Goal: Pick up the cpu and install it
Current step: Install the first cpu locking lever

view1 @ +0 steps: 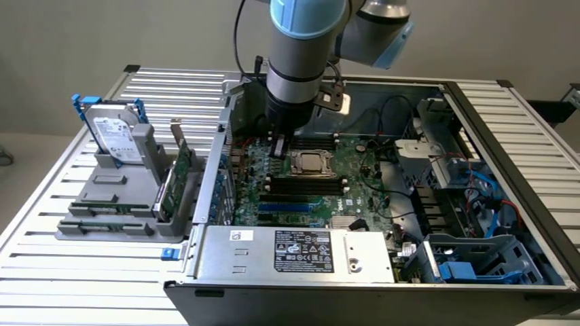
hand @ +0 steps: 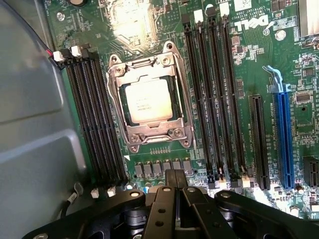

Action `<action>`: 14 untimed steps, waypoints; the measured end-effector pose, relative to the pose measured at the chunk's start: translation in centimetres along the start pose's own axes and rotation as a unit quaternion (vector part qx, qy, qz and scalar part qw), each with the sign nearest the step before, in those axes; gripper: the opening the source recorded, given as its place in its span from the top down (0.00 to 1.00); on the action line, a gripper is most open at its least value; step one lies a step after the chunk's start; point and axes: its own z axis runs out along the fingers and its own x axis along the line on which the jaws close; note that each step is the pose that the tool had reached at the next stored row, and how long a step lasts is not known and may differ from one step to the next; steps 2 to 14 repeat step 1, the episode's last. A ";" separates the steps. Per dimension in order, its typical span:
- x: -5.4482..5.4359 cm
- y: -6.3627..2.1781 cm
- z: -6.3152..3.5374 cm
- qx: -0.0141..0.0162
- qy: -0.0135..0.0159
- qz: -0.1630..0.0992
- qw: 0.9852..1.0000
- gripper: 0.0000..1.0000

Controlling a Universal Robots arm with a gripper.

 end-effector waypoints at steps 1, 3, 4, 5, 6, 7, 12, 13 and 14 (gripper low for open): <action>0.0 0.00 0.00 0.000 0.000 0.000 1.000 0.89; 0.0 0.00 0.00 0.000 0.000 0.000 1.000 0.89; 0.0 0.00 0.00 0.000 0.000 0.000 1.000 0.89; 0.0 0.00 0.00 0.000 0.000 0.000 1.000 0.89; 0.0 0.00 0.00 0.000 0.000 0.000 1.000 0.89; 0.0 0.00 0.00 0.000 0.000 0.000 1.000 0.89; 0.0 0.00 0.00 0.000 0.000 0.000 1.000 0.89; 0.0 0.00 0.00 0.000 0.000 0.000 1.000 0.89; 0.0 0.00 0.00 0.000 0.000 0.000 1.000 0.89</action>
